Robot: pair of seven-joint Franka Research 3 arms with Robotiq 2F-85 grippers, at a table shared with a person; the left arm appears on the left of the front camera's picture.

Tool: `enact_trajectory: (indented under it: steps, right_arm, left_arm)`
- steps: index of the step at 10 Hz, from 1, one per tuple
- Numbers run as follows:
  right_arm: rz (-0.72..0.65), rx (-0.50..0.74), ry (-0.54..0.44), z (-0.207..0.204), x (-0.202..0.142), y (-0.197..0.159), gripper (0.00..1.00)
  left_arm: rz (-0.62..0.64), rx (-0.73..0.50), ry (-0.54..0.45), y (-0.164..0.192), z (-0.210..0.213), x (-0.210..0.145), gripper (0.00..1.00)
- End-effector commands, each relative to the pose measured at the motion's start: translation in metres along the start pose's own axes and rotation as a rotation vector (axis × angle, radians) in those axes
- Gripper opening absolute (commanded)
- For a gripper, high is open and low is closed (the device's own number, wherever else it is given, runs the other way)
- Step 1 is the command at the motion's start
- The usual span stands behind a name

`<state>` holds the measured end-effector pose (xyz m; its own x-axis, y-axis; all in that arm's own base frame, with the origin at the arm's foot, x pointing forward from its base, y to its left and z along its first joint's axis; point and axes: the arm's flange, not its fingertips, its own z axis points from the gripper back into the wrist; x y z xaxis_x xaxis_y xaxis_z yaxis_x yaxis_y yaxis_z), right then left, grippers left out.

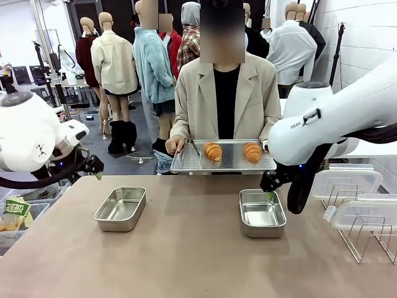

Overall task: Place the bread in airtight containers.
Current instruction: Lift both Airtight Container.

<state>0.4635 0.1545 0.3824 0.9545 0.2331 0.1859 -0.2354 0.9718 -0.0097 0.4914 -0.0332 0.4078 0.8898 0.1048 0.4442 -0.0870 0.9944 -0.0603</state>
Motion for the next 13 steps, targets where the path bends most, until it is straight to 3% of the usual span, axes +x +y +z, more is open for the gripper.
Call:
enact_trajectory:
  steps: [1, 4, 5, 8, 11, 13]
  right_arm:
    - [-0.073, -0.043, -0.016, -0.023, 0.018, -0.002, 1.00]
    - [-0.106, -0.035, 0.035, -0.054, 0.019, -0.006, 1.00]
    - [-0.083, -0.039, 0.027, -0.046, 0.017, -0.011, 1.00]
    - [-0.105, -0.032, 0.028, -0.058, 0.022, -0.010, 1.00]
    - [-0.110, -0.011, 0.050, -0.074, 0.033, 0.000, 1.00]
    - [-0.132, -0.009, 0.057, -0.078, 0.040, -0.004, 1.00]
  left_arm:
    - [-0.010, 0.000, 0.055, -0.009, -0.017, 0.009, 1.00]
    - [-0.123, -0.074, 0.098, -0.014, -0.049, -0.007, 1.00]
    - [-0.037, -0.022, 0.077, -0.014, -0.038, -0.008, 1.00]
    - [-0.115, -0.075, 0.081, -0.024, -0.059, -0.010, 1.00]
    - [-0.232, -0.090, 0.151, -0.030, -0.087, -0.011, 1.00]
    - [-0.244, -0.068, 0.196, -0.031, -0.107, -0.011, 1.00]
